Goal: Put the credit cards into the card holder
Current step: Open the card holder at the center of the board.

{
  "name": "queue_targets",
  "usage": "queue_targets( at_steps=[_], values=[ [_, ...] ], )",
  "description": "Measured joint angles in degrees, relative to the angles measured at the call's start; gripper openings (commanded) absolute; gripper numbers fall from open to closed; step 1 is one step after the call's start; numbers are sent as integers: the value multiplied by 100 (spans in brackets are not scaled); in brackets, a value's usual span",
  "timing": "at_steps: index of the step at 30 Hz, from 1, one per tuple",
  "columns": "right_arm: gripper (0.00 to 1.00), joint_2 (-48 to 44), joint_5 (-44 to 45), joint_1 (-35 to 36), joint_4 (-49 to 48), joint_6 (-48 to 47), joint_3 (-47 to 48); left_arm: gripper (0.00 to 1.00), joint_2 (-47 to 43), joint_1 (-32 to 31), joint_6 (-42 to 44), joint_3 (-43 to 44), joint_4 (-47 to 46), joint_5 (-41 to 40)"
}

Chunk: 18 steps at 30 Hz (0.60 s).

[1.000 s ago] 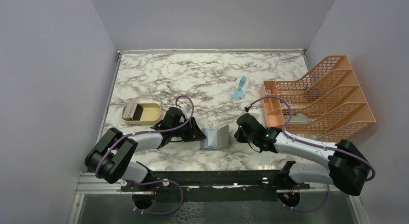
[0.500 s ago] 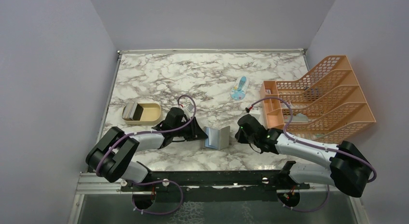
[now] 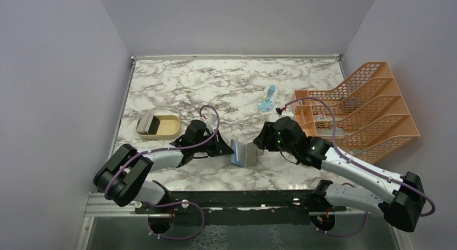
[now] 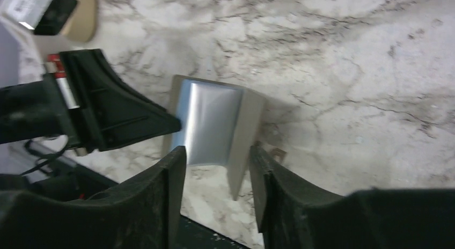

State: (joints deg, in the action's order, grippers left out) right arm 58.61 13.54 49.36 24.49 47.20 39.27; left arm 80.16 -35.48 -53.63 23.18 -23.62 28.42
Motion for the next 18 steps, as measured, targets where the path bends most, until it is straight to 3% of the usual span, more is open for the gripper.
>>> queue_targets(
  at_steps=[7, 11, 18],
  values=[
    [59, -24, -1078, 9, -378, -155, 238, 0, -601, -66, -184, -24, 7, -55],
    [67, 452, -1521, 94, -702, -184, 247, 0, -896, -94, -269, -116, 22, -173],
    [69, 1270, -2103, 219, -1316, -216, 96, 0, -1088, -103, -313, -243, 273, -382]
  ],
)
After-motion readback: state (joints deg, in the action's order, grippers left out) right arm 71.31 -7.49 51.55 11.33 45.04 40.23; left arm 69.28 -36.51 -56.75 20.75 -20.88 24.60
